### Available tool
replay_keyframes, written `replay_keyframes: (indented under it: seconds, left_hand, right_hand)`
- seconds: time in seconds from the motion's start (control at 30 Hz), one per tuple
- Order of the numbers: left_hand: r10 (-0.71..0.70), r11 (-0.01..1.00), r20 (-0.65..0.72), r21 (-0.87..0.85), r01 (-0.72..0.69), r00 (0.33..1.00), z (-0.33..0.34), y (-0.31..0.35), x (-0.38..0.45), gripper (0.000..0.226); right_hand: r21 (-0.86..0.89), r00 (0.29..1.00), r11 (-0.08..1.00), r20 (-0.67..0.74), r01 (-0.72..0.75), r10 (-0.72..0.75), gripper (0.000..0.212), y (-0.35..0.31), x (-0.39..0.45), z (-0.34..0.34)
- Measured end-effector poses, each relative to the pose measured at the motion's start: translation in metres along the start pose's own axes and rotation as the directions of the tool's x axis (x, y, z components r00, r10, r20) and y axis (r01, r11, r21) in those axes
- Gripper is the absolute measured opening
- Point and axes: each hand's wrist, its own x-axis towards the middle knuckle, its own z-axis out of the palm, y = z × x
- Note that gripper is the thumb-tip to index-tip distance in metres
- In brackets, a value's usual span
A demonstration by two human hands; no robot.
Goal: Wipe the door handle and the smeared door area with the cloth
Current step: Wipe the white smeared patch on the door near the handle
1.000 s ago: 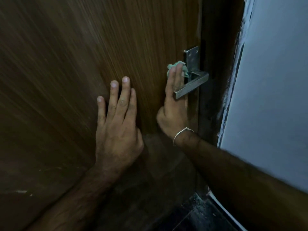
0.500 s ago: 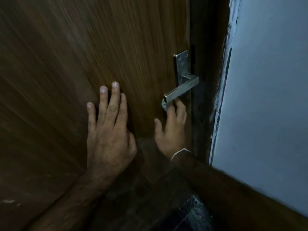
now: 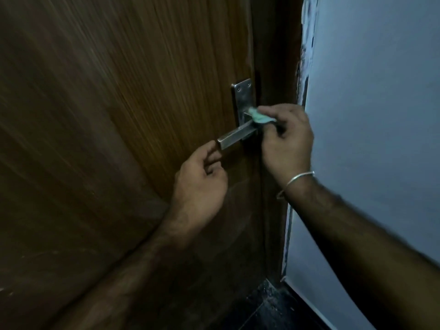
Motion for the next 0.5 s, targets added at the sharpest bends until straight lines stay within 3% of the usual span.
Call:
replay_keyframes:
  seconds: [0.13, 0.23, 0.3, 0.37, 0.43, 0.5]
  left_hand:
    - [0.019, 0.999, 0.029, -0.035, -0.018, 0.999, 0.007, 0.008, 0.002, 0.056]
    - [-0.021, 0.993, 0.002, -0.117, 0.021, 1.000, 0.004, 0.010, -0.002, 0.046]
    - [-0.083, 0.982, -0.043, -0.177, 0.074, 0.996, 0.003, 0.012, -0.004, 0.041]
    - [-0.145, 0.959, -0.083, -0.259, 0.119, 0.986, 0.000, 0.016, -0.003, 0.045]
    - [-0.197, 0.927, -0.064, -0.335, 0.165, 0.978, -0.003, 0.021, -0.001, 0.049]
    - [-0.204, 0.920, -0.036, -0.349, 0.179, 0.978, -0.006, 0.026, -0.001, 0.049]
  right_hand:
    - [-0.129, 0.970, 0.987, 0.235, 0.097, -0.065, 0.031, -0.023, -0.017, 0.011]
    - [-0.133, 0.929, 0.984, 0.364, 0.119, -0.063, 0.030, -0.041, -0.026, 0.017]
    - [-0.068, 0.880, 0.998, 0.475, 0.018, 0.017, 0.026, -0.045, -0.024, 0.014]
    - [0.061, 0.798, 0.983, 0.593, -0.172, 0.103, 0.025, -0.041, -0.026, 0.003]
    - [0.095, 0.802, 0.956, 0.571, -0.276, 0.175, 0.025, -0.029, -0.032, -0.011]
    - [0.081, 0.853, 0.937, 0.446, -0.340, 0.271, 0.025, -0.012, -0.036, -0.023]
